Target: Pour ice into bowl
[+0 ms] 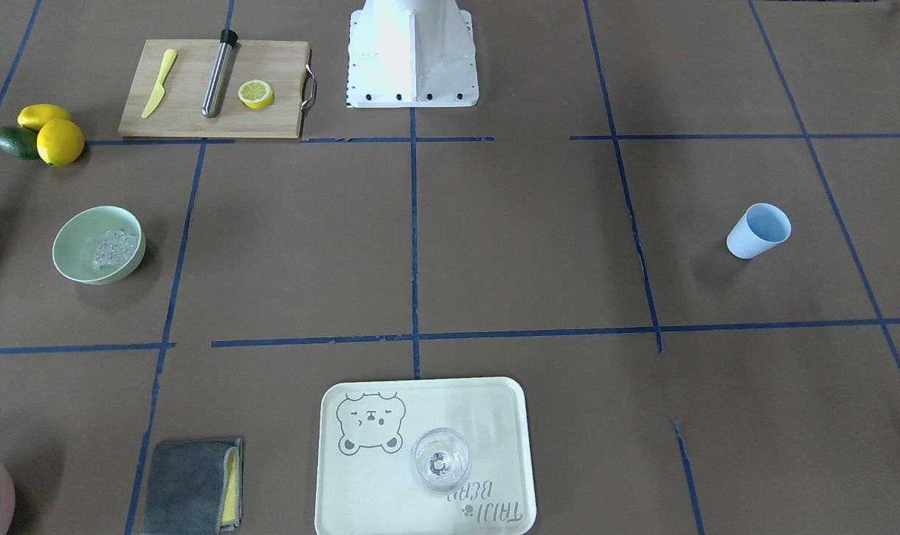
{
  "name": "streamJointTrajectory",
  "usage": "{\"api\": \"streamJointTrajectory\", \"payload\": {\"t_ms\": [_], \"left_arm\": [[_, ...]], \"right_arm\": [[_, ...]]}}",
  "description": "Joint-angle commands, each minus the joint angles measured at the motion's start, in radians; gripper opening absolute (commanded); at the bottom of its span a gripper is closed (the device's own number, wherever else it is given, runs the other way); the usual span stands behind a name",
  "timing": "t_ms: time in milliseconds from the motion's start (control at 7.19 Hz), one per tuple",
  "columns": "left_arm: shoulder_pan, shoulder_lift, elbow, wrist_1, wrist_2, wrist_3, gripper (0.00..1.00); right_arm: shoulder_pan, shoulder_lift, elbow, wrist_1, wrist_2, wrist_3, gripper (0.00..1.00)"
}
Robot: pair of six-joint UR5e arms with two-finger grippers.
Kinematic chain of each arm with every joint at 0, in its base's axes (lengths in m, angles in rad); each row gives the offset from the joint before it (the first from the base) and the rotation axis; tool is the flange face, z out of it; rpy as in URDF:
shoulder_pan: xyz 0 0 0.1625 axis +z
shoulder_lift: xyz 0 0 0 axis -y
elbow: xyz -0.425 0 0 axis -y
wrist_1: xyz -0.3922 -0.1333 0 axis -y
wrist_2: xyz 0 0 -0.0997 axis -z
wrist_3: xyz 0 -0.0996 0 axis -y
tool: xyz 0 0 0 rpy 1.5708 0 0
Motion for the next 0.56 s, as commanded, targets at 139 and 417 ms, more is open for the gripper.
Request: {"api": "streamJointTrajectory", "payload": {"t_ms": [139, 417], "left_arm": [[-0.001, 0.014, 0.003, 0.000, -0.001, 0.001, 1.00], [0.001, 0.023, 0.006, 0.003, -0.001, 0.002, 1.00]], "right_arm": [[-0.072, -0.002, 0.007, 0.035, -0.003, -0.004, 1.00], [-0.072, -0.007, 0.004, 0.038, -0.002, -0.006, 1.00]]}}
